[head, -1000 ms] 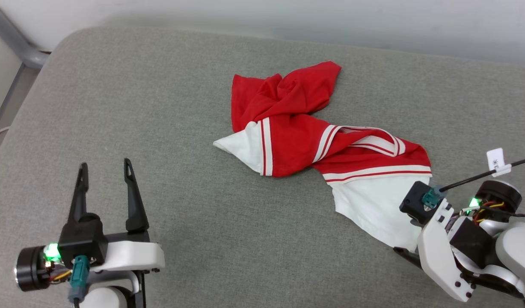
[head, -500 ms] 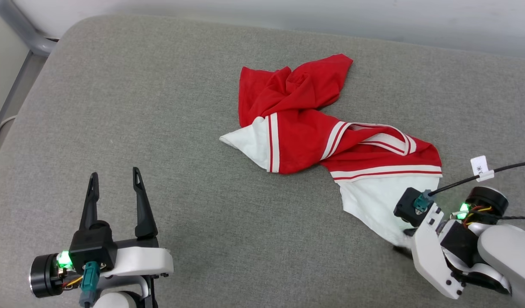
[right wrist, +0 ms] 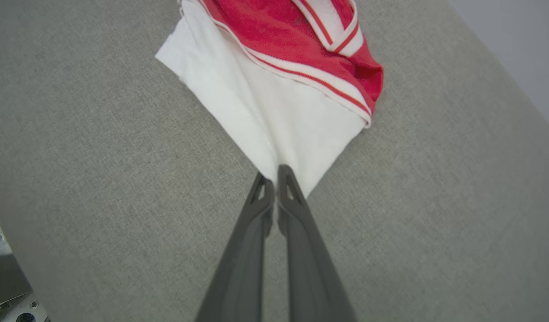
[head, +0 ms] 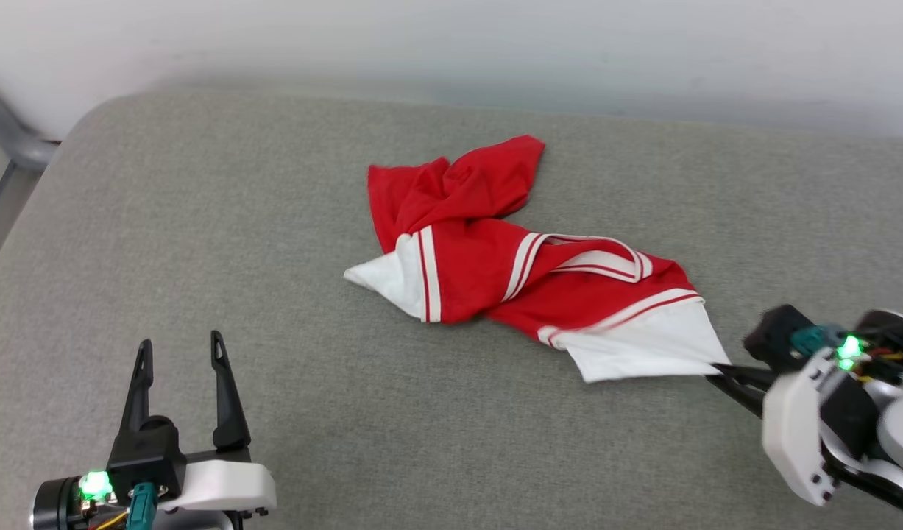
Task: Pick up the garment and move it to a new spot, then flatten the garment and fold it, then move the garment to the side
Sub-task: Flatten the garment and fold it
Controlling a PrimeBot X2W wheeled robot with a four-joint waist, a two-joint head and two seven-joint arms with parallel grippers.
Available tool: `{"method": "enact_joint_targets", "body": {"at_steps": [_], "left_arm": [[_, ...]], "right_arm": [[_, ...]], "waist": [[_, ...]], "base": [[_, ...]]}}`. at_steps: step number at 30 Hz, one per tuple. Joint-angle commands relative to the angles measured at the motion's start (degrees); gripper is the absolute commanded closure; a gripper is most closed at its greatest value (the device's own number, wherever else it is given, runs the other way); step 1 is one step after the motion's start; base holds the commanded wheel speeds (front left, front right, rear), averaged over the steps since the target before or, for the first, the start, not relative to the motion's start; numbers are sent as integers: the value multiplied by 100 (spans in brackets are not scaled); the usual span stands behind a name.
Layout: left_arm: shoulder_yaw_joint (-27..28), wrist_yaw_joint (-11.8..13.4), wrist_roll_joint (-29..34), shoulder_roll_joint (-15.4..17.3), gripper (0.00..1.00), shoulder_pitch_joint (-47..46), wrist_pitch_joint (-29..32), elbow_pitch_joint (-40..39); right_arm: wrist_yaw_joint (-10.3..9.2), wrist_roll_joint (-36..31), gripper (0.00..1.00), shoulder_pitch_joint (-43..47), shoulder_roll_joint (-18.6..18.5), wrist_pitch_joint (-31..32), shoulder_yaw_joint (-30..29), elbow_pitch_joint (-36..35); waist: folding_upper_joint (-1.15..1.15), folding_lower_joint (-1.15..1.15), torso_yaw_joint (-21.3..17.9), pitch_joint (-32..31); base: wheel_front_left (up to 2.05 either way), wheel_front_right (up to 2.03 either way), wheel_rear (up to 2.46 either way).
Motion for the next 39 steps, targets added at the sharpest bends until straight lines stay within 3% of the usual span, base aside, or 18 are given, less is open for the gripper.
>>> {"method": "enact_joint_targets", "body": {"at_steps": [1,8,13,19,20,21,26,33,39], "left_arm": [[53,-27,51,-17,0,77,-15,-9],[207,-174,151,-83,0,250,-15,-16],[219,-244,206,-131,0,253,-15,6],[228,-326,255,-171,0,211,-15,77],[236,-335,269,-172,0,217,-15,77],[244,-329,278,-174,0,230,-14,82],[248,-357,313,-178,0,309,-15,80],[217,-401,375,-181,0,326,-15,37],[16,-498,466,-187,0,286,-15,-15]], "right_arm": [[-9,19,100,229,-102,-29,-138,-42],[-9,118,100,1832,-508,7,-1421,37],[-9,115,100,2789,-483,68,-2057,485],[-9,123,100,3487,-146,1,-2555,906],[-9,159,64,3516,-36,-82,-2710,898],[-9,138,0,3506,59,-177,-2879,840],[-9,-237,0,3508,293,-454,-3433,462],[-9,-802,0,3639,645,-492,-4569,-749],[-9,-1557,0,3664,1420,-676,-5447,-1730]], "waist": [[0,-1,-148,-139],[0,-1,-374,-258],[0,-1,-374,-255],[0,-1,-345,-265],[0,-1,-352,-272],[0,-1,-360,-284],[0,-1,-393,-352],[0,-1,-411,-447],[0,-1,-406,-485]], "base": [[0,0,0],[0,0,0],[0,0,0],[0,0,0],[0,0,0],[0,0,0],[0,0,0],[0,0,0],[0,0,0]]}}
